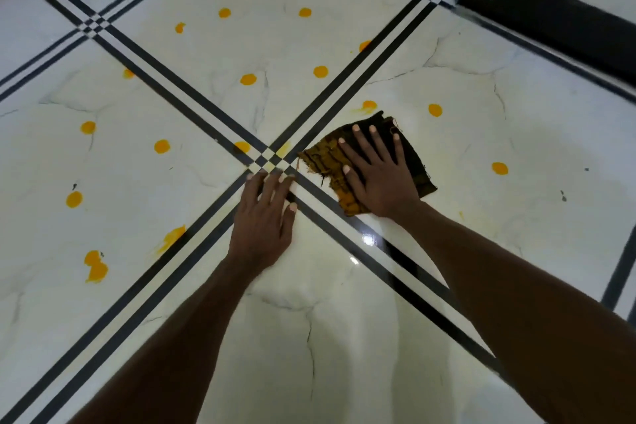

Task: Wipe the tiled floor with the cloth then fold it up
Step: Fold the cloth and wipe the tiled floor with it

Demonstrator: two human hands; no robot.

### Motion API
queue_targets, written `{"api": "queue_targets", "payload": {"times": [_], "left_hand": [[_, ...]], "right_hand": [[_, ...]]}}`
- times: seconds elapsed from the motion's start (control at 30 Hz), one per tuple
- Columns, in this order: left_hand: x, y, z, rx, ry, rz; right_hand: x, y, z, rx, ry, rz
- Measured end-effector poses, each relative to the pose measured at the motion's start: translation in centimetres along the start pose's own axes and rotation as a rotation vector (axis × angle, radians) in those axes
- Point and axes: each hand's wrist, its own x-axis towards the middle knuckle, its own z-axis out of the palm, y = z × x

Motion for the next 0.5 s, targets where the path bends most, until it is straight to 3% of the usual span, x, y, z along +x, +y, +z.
{"api": "queue_targets", "payload": {"times": [0.1, 0.3, 0.4, 0.5], "left_hand": [[3.4, 2.4, 1.7, -0.035, -0.037, 0.088], [3.4, 2.9, 3.1, -0.071, 0.026, 0.085], [3.9, 3.0, 2.9, -0.073, 0.029, 0.106], [4.1, 3.2, 2.8, -0.076, 0.013, 0.108]], "right_hand": [[3.3, 1.8, 0.3, 0.005, 0.01, -0.061], [7.1, 6.5, -0.3, -0.003, -0.079, -0.241], [6.6, 14.0, -1.6, -0.023, -0.028, 0.074], [2.0, 15.7, -3.0, 0.032, 0.004, 0.432]]}}
